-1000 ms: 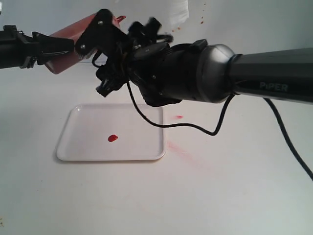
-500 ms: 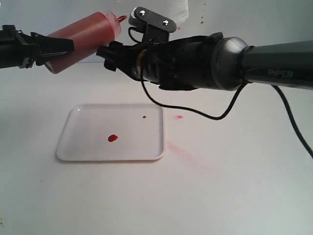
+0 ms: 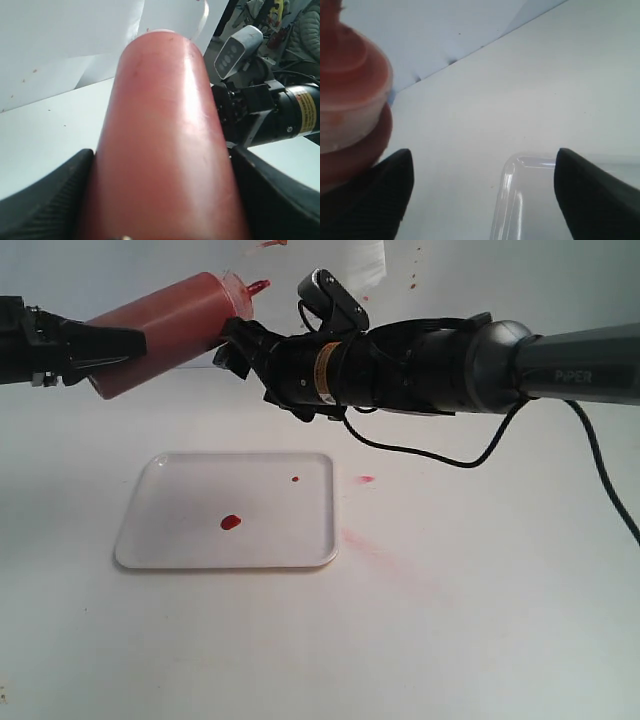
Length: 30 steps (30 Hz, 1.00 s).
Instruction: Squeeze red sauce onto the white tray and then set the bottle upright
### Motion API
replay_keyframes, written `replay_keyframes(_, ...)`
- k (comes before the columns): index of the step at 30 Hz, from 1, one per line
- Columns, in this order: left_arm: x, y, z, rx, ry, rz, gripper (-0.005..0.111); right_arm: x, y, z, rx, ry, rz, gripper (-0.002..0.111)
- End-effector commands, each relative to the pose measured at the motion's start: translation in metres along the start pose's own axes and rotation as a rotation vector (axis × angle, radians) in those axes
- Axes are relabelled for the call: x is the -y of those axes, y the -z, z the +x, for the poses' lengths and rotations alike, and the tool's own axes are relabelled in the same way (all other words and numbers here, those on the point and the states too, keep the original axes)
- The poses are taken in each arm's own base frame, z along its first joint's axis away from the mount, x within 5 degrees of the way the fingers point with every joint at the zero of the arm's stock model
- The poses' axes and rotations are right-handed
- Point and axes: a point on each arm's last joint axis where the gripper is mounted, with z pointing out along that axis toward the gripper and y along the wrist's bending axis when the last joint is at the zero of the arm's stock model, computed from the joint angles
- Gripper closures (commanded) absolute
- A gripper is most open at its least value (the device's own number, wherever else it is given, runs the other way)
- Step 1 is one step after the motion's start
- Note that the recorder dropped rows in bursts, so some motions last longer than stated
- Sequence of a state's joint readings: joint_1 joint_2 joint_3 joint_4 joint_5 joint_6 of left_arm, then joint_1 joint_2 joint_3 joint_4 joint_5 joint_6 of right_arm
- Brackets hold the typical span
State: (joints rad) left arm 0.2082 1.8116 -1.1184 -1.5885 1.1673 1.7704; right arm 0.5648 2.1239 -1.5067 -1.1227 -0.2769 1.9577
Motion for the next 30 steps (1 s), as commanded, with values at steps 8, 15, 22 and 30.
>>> replay_keyframes(8, 0.008, 0.002, 0.003, -0.075, -0.054, 0.068, 0.107, -0.024, 0.003, -0.011, 0.129, 0.162, -0.296, 0.037)
replay_keyframes(15, 0.008, 0.002, 0.008, -0.123, -0.088, 0.078, 0.107, -0.039, -0.002, 0.012, 0.058, 0.253, -0.341, 0.037)
replay_keyframes(22, 0.003, 0.002, 0.025, -0.081, -0.145, -0.014, 0.107, -0.036, -0.007, 0.020, 0.043, 0.262, -0.296, 0.037)
replay_keyframes(30, 0.001, 0.002, 0.030, -0.063, -0.186, -0.044, 0.104, -0.026, -0.017, 0.031, 0.015, 0.249, -0.300, 0.037)
